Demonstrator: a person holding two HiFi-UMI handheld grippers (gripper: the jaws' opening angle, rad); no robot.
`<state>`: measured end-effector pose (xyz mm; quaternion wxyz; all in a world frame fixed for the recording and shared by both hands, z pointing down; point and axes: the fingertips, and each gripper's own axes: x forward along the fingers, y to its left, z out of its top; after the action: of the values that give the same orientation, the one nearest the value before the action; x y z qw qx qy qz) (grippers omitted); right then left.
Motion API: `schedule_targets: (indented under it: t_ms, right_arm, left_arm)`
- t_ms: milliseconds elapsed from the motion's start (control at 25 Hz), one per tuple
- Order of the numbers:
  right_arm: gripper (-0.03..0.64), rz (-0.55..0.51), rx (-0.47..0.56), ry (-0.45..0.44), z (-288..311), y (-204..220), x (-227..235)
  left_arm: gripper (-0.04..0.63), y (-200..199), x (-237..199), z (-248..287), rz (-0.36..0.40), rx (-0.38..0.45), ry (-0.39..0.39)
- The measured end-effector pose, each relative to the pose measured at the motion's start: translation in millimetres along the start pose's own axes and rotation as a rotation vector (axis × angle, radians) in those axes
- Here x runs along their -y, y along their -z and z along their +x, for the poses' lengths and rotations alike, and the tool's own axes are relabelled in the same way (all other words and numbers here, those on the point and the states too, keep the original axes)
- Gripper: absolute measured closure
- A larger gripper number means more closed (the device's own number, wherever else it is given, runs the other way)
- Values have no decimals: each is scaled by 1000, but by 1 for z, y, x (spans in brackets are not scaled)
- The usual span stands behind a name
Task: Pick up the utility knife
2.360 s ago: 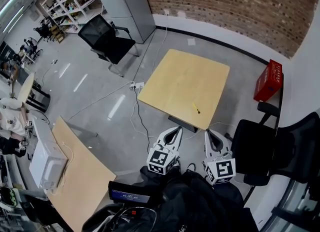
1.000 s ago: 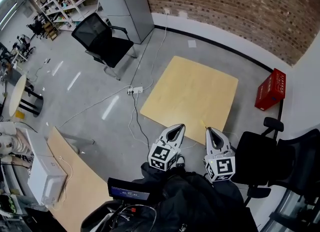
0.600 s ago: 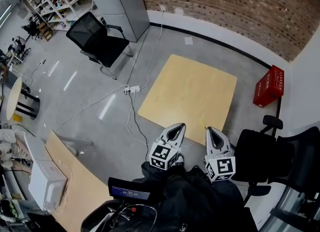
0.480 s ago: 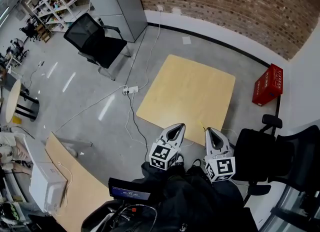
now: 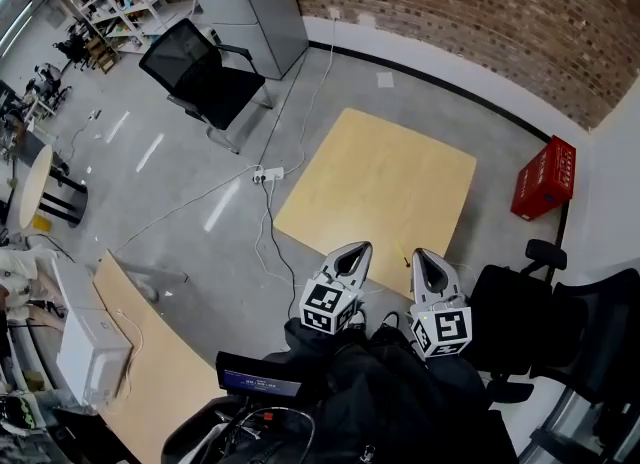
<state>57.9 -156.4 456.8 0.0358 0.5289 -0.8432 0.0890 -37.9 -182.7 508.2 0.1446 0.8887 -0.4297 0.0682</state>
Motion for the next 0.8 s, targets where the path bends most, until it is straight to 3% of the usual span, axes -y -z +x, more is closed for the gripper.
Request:
schedule_targets:
  t_ms: [400,800]
  right_arm:
    - [612,5,-97,-14,4,29,15]
    - [612,50,-208,-25,9,79,25]
  left_arm:
    - [595,18,4,12,-26,-58,-20]
    - [595,74,2,17,-56,-163,-36]
